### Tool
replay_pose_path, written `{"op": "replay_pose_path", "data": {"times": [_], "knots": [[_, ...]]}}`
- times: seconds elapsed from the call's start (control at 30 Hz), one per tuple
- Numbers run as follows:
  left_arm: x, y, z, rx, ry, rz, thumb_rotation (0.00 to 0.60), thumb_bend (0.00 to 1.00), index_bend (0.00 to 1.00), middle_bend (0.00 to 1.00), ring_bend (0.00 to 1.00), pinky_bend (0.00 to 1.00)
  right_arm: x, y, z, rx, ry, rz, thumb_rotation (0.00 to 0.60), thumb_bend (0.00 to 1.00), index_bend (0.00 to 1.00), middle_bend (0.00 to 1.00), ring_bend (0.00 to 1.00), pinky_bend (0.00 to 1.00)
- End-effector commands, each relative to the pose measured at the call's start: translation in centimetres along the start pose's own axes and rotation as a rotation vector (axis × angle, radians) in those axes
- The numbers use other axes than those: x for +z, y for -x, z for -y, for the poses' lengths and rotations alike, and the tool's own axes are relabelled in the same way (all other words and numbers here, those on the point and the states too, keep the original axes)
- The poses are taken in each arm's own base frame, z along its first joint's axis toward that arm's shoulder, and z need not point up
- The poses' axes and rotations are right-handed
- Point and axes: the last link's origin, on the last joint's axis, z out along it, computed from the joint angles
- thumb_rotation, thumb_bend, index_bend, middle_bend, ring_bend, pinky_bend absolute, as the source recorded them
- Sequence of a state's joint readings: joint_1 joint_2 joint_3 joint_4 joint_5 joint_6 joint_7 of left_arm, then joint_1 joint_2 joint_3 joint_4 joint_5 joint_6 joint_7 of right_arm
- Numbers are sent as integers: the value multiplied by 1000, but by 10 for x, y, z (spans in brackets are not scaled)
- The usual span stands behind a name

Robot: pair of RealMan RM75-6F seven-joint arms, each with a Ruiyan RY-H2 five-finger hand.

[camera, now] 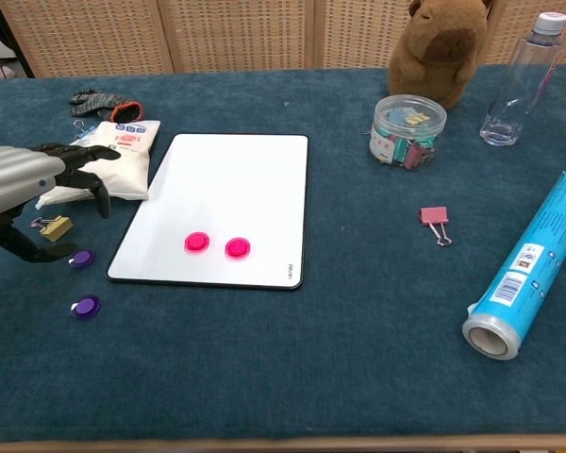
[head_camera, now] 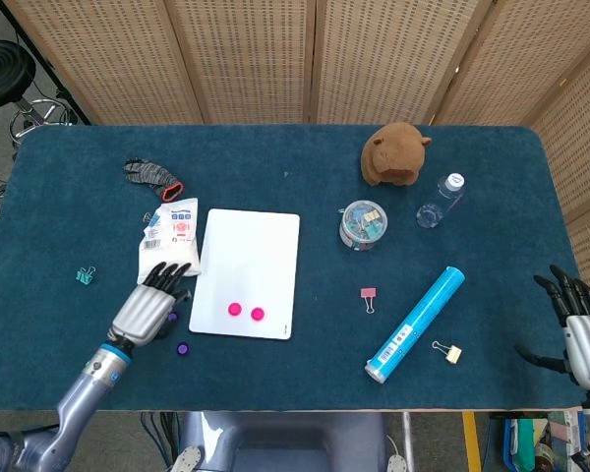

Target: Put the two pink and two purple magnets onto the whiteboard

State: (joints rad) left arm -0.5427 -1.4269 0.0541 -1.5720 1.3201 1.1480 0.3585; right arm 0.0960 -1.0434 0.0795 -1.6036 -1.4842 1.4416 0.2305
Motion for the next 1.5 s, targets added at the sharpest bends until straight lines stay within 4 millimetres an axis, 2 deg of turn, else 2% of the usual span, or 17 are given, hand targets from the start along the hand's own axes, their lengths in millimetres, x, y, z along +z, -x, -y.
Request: {"op": "replay_pose_path", "data": {"times": [0.03, 0.67, 1.0, 1.5], "knots": [[-7, 7, 9, 14, -10, -4, 600, 328, 383, 0, 0, 0, 0, 0, 0, 0, -1, 1, 600, 0, 111, 0, 0, 0], [-7, 31, 15, 50, -40, -20, 600, 327, 403, 0, 0, 0, 0, 0, 0, 7, 1, 6, 600, 0, 112, 0, 0, 0], [-5, 36, 15, 34, -46, -7, 600, 327, 440, 0, 0, 0, 0, -1, -1, 9, 3, 6, 600, 0, 111, 0, 0, 0], [-1, 40, 14, 29, -44, -3, 600, 328, 440, 0, 0, 0, -1, -1, -1, 10, 5, 6, 600, 0, 111, 0, 0, 0]]}}
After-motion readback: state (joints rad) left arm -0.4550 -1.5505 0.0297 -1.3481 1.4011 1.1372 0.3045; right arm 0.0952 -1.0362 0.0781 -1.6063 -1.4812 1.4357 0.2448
